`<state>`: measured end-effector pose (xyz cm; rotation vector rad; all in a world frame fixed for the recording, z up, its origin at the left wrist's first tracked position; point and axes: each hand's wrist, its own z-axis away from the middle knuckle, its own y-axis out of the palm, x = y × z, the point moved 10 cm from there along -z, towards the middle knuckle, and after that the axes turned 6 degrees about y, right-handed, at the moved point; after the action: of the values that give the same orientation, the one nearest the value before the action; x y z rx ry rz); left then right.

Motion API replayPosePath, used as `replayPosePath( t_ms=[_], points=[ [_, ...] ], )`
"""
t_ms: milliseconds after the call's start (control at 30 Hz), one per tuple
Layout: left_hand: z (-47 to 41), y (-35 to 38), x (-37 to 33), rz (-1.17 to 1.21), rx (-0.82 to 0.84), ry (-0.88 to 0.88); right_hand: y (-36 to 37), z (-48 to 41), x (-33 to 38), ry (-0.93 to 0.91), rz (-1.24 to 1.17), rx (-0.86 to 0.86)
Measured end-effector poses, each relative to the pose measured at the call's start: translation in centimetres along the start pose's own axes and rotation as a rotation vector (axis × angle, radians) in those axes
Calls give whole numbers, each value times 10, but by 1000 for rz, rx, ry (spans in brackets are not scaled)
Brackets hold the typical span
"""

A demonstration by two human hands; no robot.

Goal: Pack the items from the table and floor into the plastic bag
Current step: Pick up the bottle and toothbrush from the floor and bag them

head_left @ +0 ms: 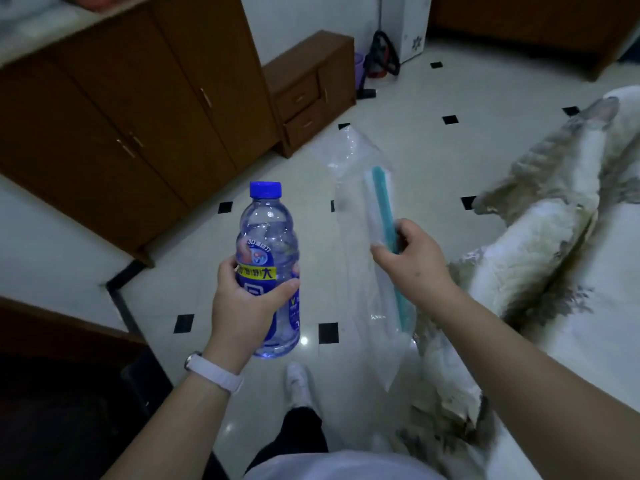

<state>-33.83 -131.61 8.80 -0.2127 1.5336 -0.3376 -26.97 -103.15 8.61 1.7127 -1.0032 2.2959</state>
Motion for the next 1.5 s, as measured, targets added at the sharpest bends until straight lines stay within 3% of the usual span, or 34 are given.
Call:
replayPosePath(
  t_ms=[533,900,1267,1500],
  points=[
    [-286,132,-58,170,408,134,-18,-175,59,160,186,-421],
    [-379,290,-79,69,623,150,-73,-283,-3,331,97,-571],
    [-472,471,-185,-31,645,231,-218,-450,-32,350,-6,-668],
    [-478,596,-242,23,800,291,-311,-485,-48,381,-53,-795]
  ],
)
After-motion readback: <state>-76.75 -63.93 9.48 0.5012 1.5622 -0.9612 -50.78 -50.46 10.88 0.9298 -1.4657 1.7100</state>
